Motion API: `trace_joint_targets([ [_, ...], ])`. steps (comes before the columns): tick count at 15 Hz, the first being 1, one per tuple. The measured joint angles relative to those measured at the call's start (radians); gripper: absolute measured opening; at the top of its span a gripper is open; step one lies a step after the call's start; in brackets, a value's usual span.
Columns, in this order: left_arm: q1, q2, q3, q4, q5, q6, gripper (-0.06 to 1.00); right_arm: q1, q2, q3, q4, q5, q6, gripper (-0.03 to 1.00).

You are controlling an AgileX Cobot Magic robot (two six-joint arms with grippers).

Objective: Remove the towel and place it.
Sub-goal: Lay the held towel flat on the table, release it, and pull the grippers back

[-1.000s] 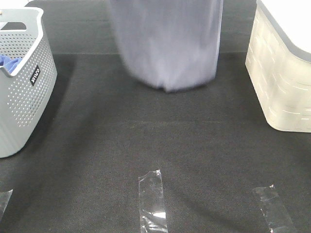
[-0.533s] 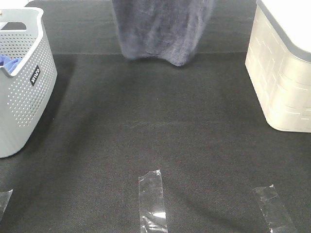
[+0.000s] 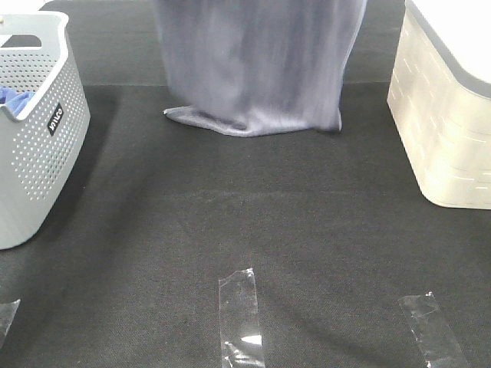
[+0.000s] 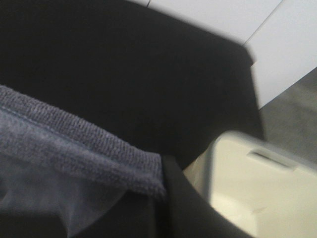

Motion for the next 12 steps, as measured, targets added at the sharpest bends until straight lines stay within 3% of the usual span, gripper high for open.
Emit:
trace_joint_targets([
  [3,0.0,0.0,0.0,-0.056,0.358,-0.016,0.0,0.0,0.0,0.003,0.167,0.167,-0.092,0.0],
  [5,0.001,0.0,0.0,-0.06,0.521,-0.033,0.0,0.0,-0.002,0.011,0.249,0.182,-0.11,0.0],
  [8,0.007,-0.021,0.038,-0.036,0.582,-0.094,0.0,-0.001,-0.041,0.089,0.402,0.186,-0.115,0.0],
  [12,0.008,-0.218,0.322,-0.085,0.581,-0.185,0.0,-0.002,-0.183,0.383,0.446,0.183,-0.11,0.0],
])
